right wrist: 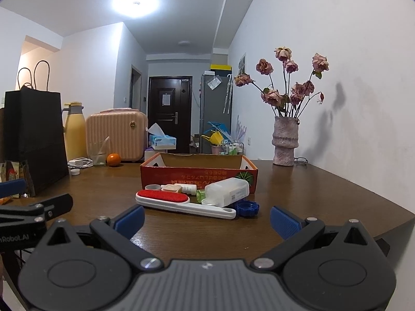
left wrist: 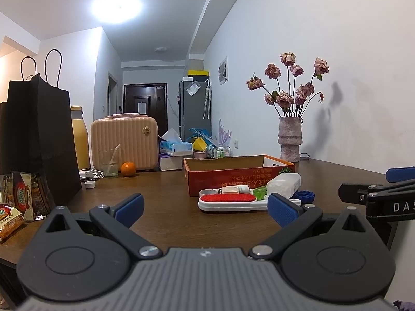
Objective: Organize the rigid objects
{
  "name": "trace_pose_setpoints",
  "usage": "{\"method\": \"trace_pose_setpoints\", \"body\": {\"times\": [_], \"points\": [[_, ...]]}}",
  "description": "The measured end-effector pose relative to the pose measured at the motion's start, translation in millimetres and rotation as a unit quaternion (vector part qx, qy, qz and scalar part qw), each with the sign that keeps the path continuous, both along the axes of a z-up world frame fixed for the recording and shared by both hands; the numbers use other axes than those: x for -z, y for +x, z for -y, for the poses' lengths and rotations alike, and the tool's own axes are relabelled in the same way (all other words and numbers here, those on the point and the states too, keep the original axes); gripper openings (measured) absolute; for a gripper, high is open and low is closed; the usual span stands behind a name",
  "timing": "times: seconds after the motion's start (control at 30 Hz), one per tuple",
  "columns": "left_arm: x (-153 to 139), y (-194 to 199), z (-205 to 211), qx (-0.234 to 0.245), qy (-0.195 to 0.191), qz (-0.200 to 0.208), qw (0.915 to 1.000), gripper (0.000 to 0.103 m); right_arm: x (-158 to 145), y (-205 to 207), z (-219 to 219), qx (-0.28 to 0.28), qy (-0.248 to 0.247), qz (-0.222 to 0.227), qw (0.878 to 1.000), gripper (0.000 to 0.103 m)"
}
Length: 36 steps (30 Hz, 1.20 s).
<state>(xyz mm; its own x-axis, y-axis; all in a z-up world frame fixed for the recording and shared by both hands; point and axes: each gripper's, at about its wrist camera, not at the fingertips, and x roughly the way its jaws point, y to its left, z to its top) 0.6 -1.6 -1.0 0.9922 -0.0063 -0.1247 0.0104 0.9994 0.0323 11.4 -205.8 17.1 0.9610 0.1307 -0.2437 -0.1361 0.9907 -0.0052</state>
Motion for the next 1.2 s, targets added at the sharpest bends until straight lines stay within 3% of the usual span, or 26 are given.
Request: {"method": "trace_pose_setpoints", "body": {"times": [1.2], "points": [[1.8,0.8,1.4,0.003,0.003,-0.002,1.0,0.103,1.5,1.0,0.8,0.0,-0.001,-0.004,1.0,0.103]]}}
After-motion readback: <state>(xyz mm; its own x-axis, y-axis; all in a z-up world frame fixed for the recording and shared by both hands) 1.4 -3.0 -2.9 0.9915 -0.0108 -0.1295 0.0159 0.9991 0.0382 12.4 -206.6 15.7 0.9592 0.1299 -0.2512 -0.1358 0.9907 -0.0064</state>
